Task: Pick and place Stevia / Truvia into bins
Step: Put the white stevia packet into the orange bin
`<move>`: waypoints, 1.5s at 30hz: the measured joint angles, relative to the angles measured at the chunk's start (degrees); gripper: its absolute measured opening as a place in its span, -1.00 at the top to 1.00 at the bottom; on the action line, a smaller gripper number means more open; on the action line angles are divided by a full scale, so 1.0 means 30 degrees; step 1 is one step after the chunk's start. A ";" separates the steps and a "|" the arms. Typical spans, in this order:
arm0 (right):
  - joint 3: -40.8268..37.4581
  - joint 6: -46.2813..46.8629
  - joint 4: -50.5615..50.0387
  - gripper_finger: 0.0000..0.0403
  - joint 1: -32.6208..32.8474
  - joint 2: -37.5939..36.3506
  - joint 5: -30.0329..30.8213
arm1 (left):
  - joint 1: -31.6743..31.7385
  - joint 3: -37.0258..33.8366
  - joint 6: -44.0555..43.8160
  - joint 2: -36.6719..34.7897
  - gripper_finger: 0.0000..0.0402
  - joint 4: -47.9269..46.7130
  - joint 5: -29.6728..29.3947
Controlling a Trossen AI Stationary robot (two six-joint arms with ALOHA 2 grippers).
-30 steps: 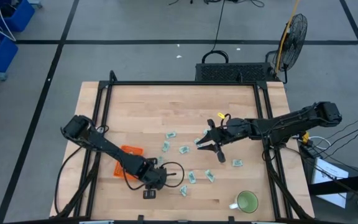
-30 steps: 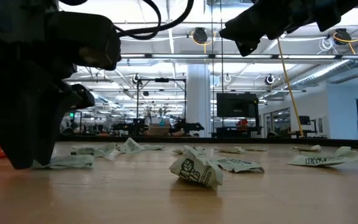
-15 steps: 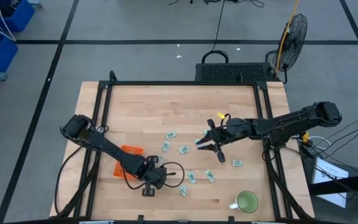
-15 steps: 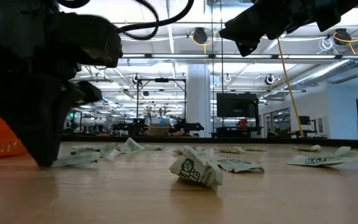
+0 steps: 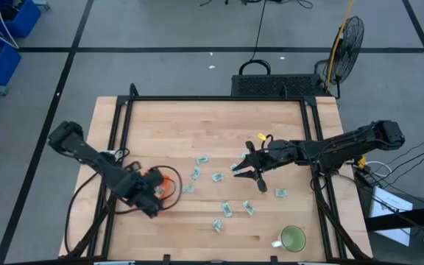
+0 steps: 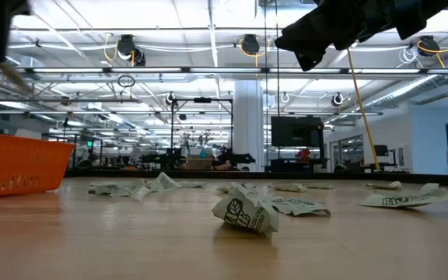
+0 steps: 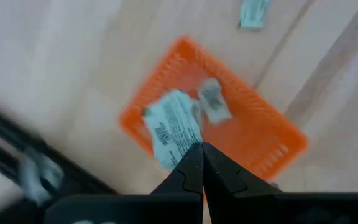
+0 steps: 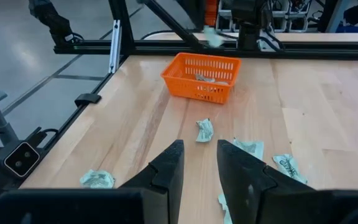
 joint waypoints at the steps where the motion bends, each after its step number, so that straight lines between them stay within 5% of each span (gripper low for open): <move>1: 0.0000 0.0003 -0.0119 0.56 0.0000 0.0000 0.0000 | -0.0113 -0.0302 -0.1212 -0.0233 0.99 0.0324 0.0404; 5: -0.0007 0.0004 -0.0650 0.56 0.0000 0.0000 0.0003 | -0.0592 -0.2355 -0.2591 -0.0384 0.99 0.1764 0.2489; 9: -0.0008 0.0006 -0.0843 0.56 0.0000 0.0000 0.0007 | -0.0826 -0.5175 -0.1352 -0.0401 0.99 0.6670 0.4530; 16: -0.0007 0.0006 -0.0850 0.56 0.0000 0.0000 0.0007 | -0.0471 -0.7652 -0.0522 -0.0409 0.96 1.0328 0.5245; 28: -0.0015 0.0004 -0.0850 0.56 0.0000 0.0000 0.0015 | -0.0139 -0.7735 0.0449 -0.0423 0.60 0.9414 0.5723; 37: -0.0015 -0.0008 -0.0696 0.56 -0.0015 0.0000 0.0021 | 0.1415 -0.7123 0.2905 -0.0773 0.57 0.9012 0.6547; 45: -0.0015 -0.0220 -0.0005 0.56 -0.0015 0.0000 0.0022 | 0.3235 -0.4208 0.5684 -0.0999 0.56 0.8983 0.3040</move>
